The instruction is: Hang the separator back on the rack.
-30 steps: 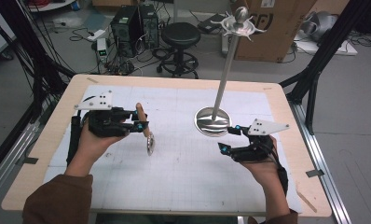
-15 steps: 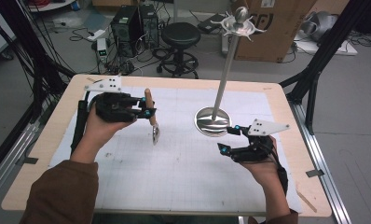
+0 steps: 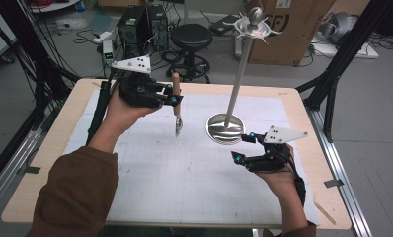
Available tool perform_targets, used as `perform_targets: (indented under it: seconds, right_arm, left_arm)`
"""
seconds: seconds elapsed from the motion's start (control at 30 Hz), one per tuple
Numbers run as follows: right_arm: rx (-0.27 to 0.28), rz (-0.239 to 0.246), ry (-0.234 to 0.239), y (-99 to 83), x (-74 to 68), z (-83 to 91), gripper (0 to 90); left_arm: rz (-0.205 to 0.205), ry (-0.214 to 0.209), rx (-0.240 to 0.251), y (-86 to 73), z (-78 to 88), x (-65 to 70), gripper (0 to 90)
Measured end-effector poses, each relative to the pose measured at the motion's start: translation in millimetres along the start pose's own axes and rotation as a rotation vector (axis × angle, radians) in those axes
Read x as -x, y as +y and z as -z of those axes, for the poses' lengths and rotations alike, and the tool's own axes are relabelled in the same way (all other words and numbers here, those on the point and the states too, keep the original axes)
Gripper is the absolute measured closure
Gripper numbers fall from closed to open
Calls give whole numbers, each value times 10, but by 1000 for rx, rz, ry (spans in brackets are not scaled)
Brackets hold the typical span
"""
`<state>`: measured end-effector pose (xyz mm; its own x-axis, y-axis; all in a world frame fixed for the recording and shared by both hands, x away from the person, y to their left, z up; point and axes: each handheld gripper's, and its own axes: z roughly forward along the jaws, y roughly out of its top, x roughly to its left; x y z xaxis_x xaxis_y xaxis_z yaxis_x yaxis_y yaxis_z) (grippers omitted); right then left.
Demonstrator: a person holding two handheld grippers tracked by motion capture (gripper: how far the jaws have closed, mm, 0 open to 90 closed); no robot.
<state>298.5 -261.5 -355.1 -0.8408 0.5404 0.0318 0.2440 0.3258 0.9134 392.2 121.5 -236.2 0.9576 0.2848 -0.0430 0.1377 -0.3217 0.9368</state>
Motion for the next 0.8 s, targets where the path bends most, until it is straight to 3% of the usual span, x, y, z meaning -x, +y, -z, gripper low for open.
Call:
perform_targets:
  seconds: [0.47,0.8]
  right_arm:
    - [-2,-4,3,-10,-6,0,279]
    - [-4,-25,-9,-67,38,30,279]
  left_arm:
    - [6,0,-7,242,-131,-239,687]
    - [-4,-22,-2,426,-206,-371,687]
